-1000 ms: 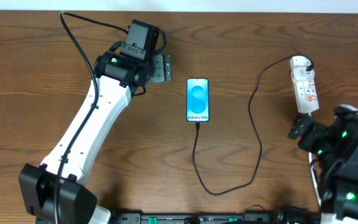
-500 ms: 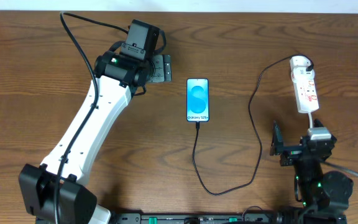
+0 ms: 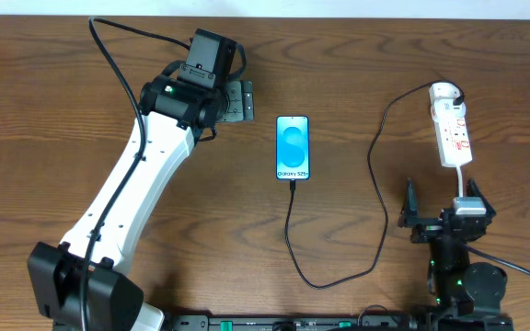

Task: Plug charger to phone and switch on socket

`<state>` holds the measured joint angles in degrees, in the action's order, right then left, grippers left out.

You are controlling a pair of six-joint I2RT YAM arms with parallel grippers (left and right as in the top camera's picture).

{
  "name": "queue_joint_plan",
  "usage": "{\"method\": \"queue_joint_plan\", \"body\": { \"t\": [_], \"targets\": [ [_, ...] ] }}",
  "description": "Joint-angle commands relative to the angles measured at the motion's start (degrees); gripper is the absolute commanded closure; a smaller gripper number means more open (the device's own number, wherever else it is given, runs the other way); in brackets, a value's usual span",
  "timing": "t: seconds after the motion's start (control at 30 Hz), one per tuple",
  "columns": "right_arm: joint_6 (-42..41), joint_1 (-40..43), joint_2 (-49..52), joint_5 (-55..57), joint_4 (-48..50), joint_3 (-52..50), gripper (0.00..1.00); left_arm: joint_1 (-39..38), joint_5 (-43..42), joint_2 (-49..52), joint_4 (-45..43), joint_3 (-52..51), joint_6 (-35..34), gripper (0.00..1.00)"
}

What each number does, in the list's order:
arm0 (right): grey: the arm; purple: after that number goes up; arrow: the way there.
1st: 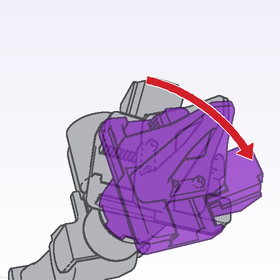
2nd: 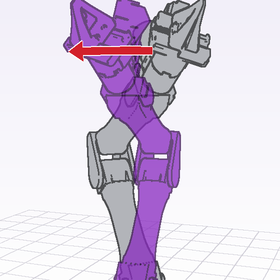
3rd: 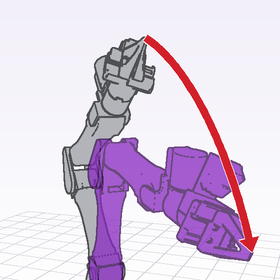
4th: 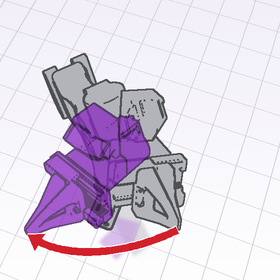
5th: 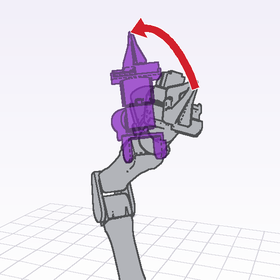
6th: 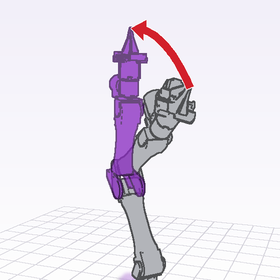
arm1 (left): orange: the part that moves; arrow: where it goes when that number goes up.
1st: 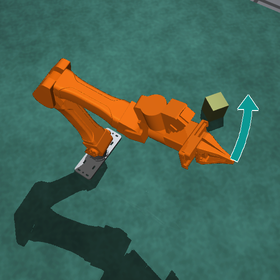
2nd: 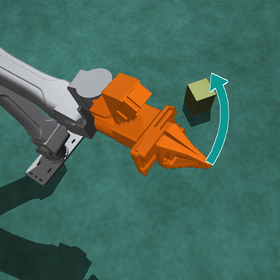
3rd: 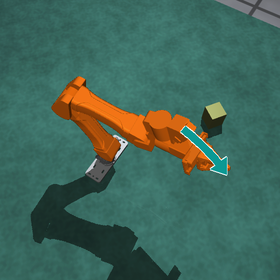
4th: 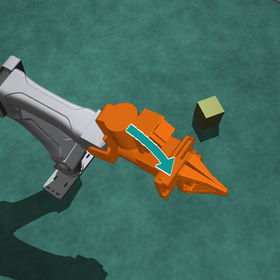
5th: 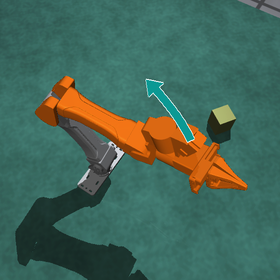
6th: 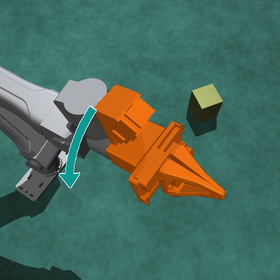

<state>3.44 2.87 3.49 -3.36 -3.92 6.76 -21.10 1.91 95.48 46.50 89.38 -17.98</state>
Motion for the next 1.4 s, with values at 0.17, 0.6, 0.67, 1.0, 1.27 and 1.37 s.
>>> {"method": "queue_joint_plan", "body": {
  "t": [0.17, 0.6, 0.67, 1.0, 1.27, 1.37],
  "targets": [
    [-3.9, -2.8, -3.2, 4.7, 3.6, -5.6, 0.01, 0.0, 1.1, 0.3, 0.2, 0.3, 0.3, 0.12],
    [-3.3, -5.9, -3.2, 7.5, -0.2, -6.5, 0.01, 0.0, 1.1, 0.3, 0.2, 0.3, 0.3, 0.12],
    [-3.0, -5.9, -3.2, 7.8, -0.2, -6.5, 0.01, 0.0, 1.2, 0.3, 0.2, 0.3, 0.3, 0.12],
    [-3.0, -5.9, -3.2, 7.6, -0.1, -6.5, 0.01, 0.0, 1.1, 0.3, 0.2, 0.3, 0.3, 0.12],
    [-3.0, -5.9, -3.2, 7.7, 0.0, -6.5, 0.01, 0.0, 1.1, 0.3, 0.2, 0.3, 0.3, 0.12],
    [-3.0, -5.9, -3.2, 7.7, 0.0, -6.5, 0.01, 0.0, 1.1, 0.3, 0.2, 0.3, 0.3, 0.12]
  ]
}}
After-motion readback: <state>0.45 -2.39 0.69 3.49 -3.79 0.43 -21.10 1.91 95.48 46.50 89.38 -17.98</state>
